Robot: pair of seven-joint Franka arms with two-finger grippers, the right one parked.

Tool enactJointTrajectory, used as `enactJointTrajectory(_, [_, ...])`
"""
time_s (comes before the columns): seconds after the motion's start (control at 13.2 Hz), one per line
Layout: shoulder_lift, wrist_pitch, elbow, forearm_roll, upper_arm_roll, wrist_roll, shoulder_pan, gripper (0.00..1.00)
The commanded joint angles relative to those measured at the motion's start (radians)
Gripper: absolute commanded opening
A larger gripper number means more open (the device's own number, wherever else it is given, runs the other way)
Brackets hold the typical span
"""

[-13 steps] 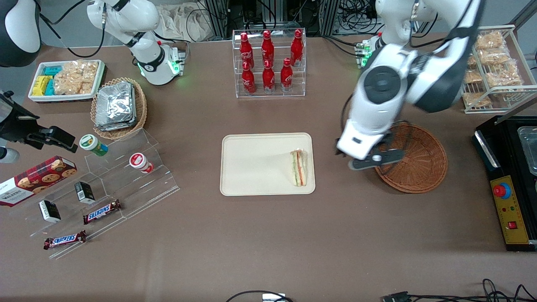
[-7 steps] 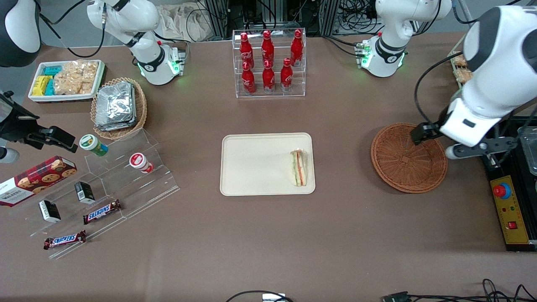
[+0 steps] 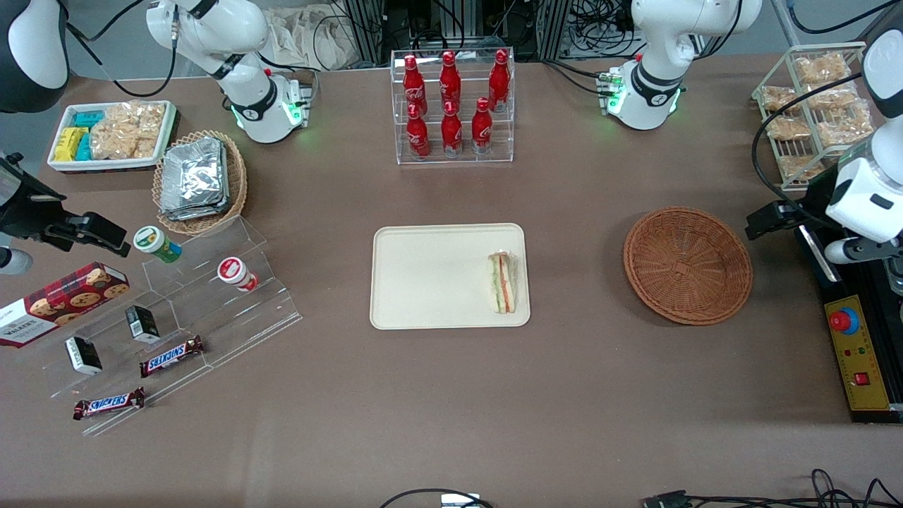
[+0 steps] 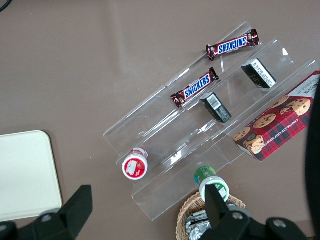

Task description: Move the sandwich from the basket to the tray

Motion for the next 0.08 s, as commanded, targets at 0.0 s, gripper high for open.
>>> enactJointTrajectory(0.0, [-0.013, -0.02, 0.015, -0.013, 0.001, -0.002, -0.008, 1.0])
